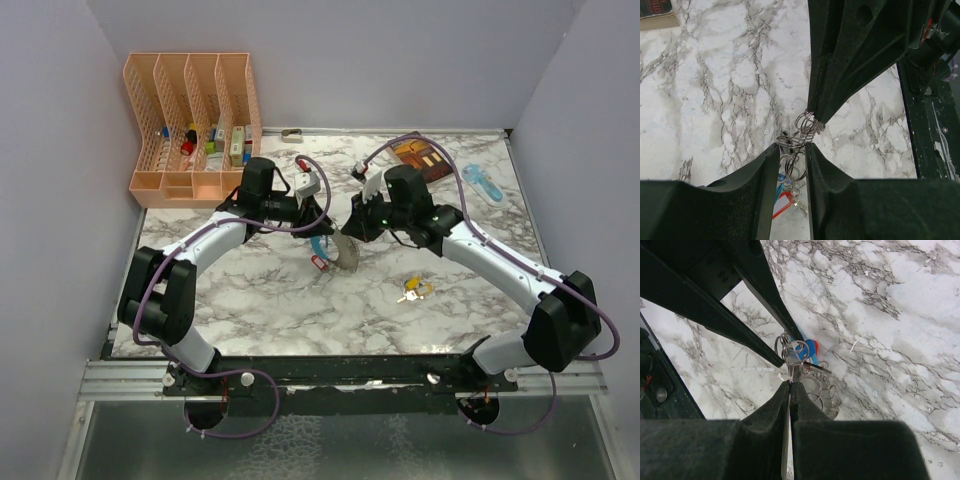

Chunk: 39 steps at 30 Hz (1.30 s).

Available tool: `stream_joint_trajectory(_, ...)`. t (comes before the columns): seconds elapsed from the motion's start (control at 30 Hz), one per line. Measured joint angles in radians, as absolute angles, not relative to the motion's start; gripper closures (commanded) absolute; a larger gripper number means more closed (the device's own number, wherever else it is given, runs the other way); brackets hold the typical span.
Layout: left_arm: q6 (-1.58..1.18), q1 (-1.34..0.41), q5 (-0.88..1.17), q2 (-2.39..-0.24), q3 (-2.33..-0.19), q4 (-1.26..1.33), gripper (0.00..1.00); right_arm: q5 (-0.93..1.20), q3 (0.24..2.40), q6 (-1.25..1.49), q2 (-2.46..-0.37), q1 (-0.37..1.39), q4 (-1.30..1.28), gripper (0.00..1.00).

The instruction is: Put the keys on the keyring

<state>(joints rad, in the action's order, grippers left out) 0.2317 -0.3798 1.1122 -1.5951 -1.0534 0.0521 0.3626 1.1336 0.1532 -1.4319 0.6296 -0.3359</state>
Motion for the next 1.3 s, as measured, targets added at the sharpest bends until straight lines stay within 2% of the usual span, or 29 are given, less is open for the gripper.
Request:
stream_joint_trajectory(0.07, 0.228, -0.380, 1.113, -1.595, -1.053, 0.053, 0.69, 0.358, 1.125, 0.156, -1.425, 0.630, -0.336, 0.99)
stream_joint_trajectory(0.27, 0.218, -0.380, 1.116, -1.595, -1.053, 0.063, 0.58, 0.353, 1.122, 0.160, -1.423, 0.630, -0.331, 0.99)
stream_joint_trajectory(0.53, 0.207, -0.380, 1.143, -1.595, -1.055, 0.099, 0.51, 0.354, 1.110, 0.160, -1.412, 0.630, -0.312, 0.99)
stream_joint_trajectory(0.93, 0.171, -0.408, 1.239, -1.602, -1.072, 0.162, 0.55, 0.379, 1.061, 0.160, -1.391, 0.630, -0.245, 0.99)
stream_joint_trajectory(1.3, 0.269, -0.407, 1.251, -1.642, -1.122, 0.030, 0.54, 0.397, 0.912, 0.134, -1.257, 0.630, -0.133, 0.99)
